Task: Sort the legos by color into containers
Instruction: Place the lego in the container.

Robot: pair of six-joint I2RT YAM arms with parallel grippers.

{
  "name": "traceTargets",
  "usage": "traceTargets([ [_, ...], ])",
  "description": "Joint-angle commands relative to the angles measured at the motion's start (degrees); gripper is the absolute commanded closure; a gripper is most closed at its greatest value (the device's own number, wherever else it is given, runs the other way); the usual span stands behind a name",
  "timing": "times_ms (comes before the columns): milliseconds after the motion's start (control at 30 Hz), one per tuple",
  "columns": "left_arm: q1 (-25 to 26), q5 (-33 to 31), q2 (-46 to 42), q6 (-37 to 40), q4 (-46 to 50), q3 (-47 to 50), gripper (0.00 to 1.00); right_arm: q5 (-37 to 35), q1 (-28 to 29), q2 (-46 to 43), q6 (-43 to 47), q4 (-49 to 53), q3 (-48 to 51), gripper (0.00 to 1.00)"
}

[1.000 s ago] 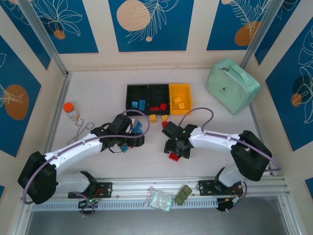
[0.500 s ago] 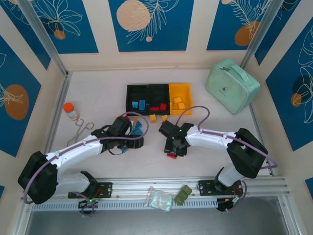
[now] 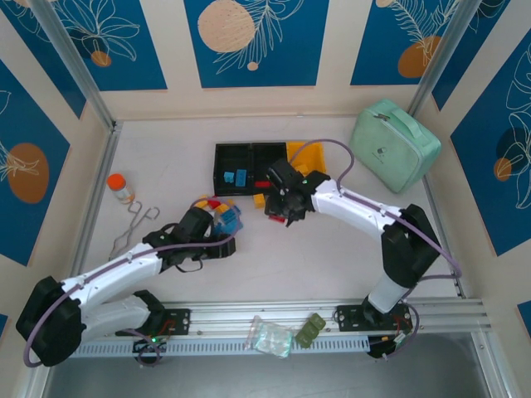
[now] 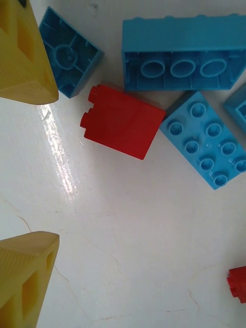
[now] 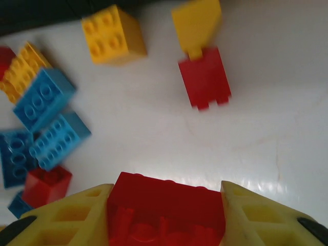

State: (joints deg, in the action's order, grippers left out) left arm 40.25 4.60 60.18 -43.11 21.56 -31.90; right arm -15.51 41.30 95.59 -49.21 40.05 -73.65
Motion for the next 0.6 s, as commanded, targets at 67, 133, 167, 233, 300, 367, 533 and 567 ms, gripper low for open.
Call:
traceTargets([
  [67, -0.1, -1.7, -3.2, -1.9, 2.0, 1.3, 0.34, 2.3, -3.5, 6.7, 5.9, 1.4, -8.9, 0.58],
  [133, -0.1, -2.0, -4.4, -2.3, 2.4, 1.8, 0.34, 2.6, -4.3, 9.7, 6.9, 1.9, -12.7, 0.58],
  [167, -0.1, -2.0, -4.9, -2.4, 2.4, 2.0, 0.34, 2.7, -4.6, 11.1, 7.2, 2.2, -14.3, 0.58],
  [233, -0.1, -2.1, -6.2, -2.7, 2.5, 2.5, 0.34, 3.1, -5.3, 14.1, 7.9, 3.0, -18.0, 0.58],
  [300, -0.1, -2.3, -7.0, -3.1, 2.8, 2.7, 0.34, 3.6, -6.0, 17.0, 8.4, 4.0, -21.6, 0.57],
  [367, -0.1, -2.6, -7.6, -3.2, 3.3, 2.9, 0.34, 3.4, -6.7, 19.8, 8.8, 4.6, -24.8, 0.57],
  [533, -0.1, -2.5, -8.2, -3.8, 3.7, 3.3, 0.34, 3.5, -8.5, 27.0, 9.3, 7.0, -33.5, 0.57],
  [567, -0.1, -2.5, -8.3, -3.8, 3.7, 3.3, 0.34, 3.4, -8.7, 28.1, 9.4, 7.7, -35.2, 0.57],
])
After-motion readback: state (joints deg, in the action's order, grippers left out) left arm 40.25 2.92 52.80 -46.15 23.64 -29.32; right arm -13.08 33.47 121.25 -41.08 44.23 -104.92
